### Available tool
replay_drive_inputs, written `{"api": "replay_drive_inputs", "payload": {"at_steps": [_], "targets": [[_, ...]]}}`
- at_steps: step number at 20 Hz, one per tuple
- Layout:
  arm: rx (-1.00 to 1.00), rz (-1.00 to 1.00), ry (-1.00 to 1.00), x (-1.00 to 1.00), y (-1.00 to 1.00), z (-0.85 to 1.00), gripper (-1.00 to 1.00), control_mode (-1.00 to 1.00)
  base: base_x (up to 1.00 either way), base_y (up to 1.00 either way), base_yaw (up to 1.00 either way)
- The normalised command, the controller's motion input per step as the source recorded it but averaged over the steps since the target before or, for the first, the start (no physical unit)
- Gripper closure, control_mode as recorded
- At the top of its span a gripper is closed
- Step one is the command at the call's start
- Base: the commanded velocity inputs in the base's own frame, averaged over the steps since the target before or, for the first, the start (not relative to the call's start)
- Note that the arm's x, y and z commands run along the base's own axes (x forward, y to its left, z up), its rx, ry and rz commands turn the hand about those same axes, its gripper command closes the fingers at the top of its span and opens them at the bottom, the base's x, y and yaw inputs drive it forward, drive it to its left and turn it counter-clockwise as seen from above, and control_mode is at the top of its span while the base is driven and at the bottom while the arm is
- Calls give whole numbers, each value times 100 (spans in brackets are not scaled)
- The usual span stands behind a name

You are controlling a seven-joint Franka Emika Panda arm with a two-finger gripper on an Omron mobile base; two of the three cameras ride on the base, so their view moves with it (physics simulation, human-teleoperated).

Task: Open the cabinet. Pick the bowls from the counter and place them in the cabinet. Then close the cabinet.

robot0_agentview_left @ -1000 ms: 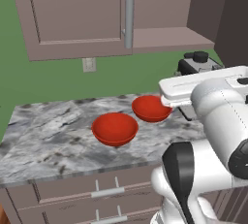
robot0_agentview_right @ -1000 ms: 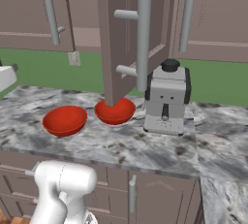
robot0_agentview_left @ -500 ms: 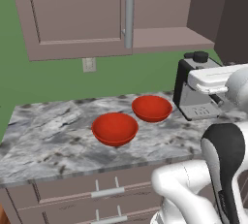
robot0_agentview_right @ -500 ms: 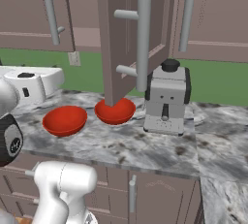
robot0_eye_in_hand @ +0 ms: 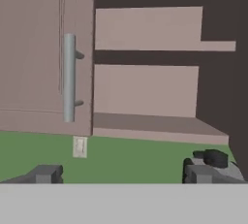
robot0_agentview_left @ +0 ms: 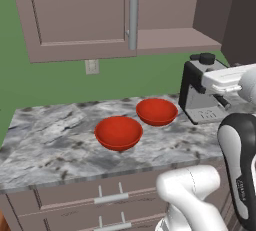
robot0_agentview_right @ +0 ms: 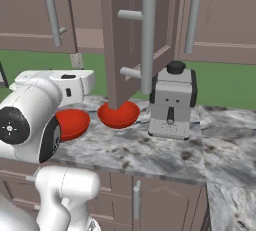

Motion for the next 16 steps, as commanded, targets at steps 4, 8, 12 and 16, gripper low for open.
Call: {"api": "replay_drive_inputs", "payload": {"at_steps": [4,8,12,16], "targets": [[0,0,-9,30,-14,-18,-100,-100,0,0,0],[0,-1,-13,27,-20,-12,-100,-100,0,0,0],[0,-2,-16,24,-31,-8,-100,-100,0,0,0],[1,-4,-9,36,-45,-6,-100,-100,0,0,0]]}}
